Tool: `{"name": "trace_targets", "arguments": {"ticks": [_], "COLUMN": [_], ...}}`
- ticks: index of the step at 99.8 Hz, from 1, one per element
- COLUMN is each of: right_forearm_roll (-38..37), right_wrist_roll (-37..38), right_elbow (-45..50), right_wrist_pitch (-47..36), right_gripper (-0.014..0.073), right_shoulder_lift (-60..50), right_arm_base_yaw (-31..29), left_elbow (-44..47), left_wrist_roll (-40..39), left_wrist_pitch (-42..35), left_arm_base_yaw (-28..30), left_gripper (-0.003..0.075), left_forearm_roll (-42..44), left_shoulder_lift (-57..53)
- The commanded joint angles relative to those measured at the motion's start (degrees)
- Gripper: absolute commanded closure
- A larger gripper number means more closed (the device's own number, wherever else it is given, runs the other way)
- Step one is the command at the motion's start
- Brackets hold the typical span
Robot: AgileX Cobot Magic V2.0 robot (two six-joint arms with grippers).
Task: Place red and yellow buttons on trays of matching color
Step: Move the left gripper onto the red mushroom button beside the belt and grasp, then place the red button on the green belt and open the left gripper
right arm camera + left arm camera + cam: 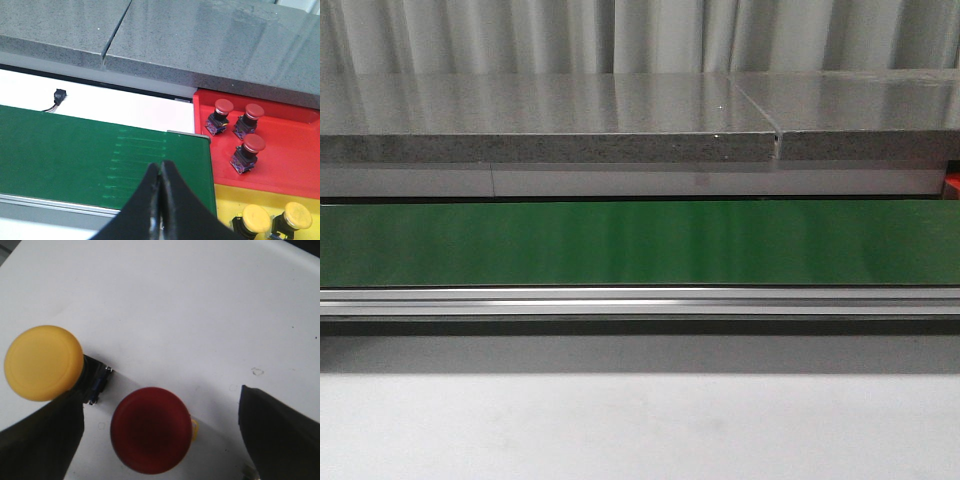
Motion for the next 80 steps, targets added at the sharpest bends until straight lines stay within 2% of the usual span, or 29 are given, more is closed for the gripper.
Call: {"name": "trace_targets", "arguments": {"ticks": [1,27,41,65,80], "right_forearm_roll": [-0.93,-0.93,-0.93,-0.93,-0.93], "right_wrist_roll": [-0.42,-0.42,-0.42,-0.42,-0.42], "right_elbow": [-1.4,-1.4,-1.4,-1.4,-1.4], "right_wrist_pitch": [-4.07,-4.07,-4.01,-4.01,-4.01], "right_gripper": [0.0662,0.0662,0.0662,0.0662,0.0662], "right_shoulder_lift": [0.18,0.18,0.18,0.18,0.18], "right_arm_base_yaw": [-0.01,-0.01,-0.01,-0.01,-0.01], "left_elbow": [-1.83,-1.83,-1.83,-1.83,-1.83], "left_wrist_roll": [-0.19,-0.19,-0.08,-0.08,-0.05], "left_wrist_pitch": [-2.63,-0.8,0.26,-0.11,3.65], "left_arm_base_yaw": [0.17,0.17,0.17,0.04,0.04], "left_gripper": [0.0171,0.0565,0.0724,0.0739,0.0739], "left_forearm_roll": [0.12,0.02,0.02,0.02,0.02], "left_shoulder_lift": [-2.81,-2.81,-3.32,-11.07,-18.0]}}
